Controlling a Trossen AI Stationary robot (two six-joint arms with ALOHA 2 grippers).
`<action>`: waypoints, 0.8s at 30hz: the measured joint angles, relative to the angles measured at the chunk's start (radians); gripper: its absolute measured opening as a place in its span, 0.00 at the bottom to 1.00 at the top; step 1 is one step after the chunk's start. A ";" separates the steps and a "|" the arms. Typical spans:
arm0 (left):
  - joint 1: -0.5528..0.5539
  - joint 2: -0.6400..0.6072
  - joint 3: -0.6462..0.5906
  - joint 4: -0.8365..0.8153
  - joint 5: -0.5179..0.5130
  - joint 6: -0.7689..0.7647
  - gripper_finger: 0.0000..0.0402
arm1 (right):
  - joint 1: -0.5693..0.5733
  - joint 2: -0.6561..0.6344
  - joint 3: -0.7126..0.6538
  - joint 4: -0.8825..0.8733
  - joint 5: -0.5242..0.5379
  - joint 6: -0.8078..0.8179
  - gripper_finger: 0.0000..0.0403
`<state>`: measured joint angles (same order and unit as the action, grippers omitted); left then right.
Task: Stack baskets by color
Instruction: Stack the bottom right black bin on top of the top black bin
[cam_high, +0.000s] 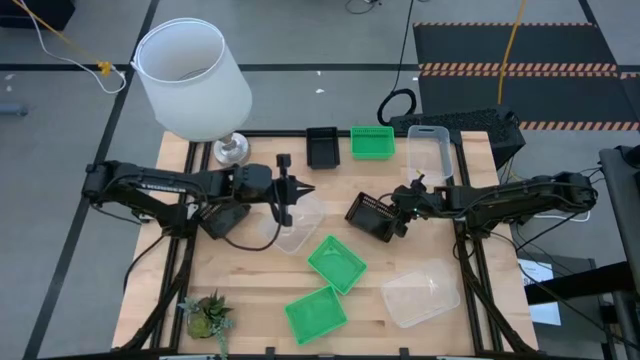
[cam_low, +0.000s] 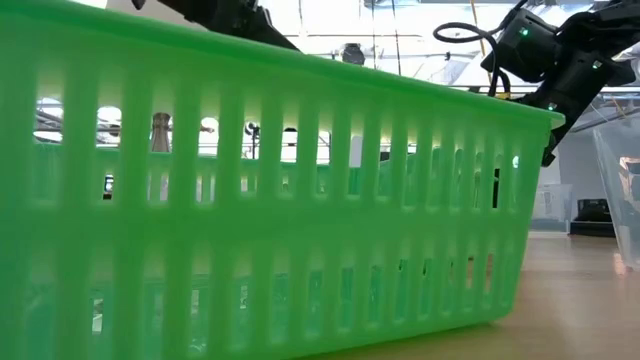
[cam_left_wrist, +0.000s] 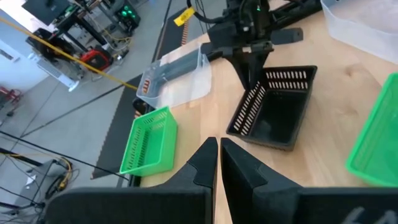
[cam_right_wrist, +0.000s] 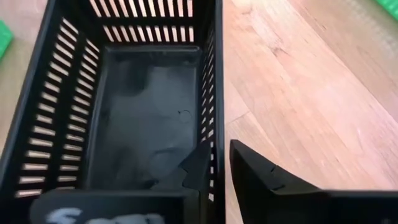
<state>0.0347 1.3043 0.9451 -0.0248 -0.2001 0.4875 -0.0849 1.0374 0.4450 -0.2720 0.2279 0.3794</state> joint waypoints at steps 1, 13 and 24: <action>0.003 -0.001 0.000 0.004 0.000 -0.003 0.06 | 0.000 0.000 0.000 0.002 0.003 0.000 0.15; 0.043 -0.001 0.000 0.215 -0.027 -0.064 0.06 | -0.032 0.000 0.000 0.098 0.084 0.019 0.04; -0.009 0.044 0.003 0.313 -0.013 -0.075 0.31 | -0.034 0.000 0.000 0.585 0.220 -0.005 0.02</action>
<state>0.0252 1.3487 0.9480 0.2882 -0.2131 0.4126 -0.1192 1.0374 0.4450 0.3130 0.4484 0.3742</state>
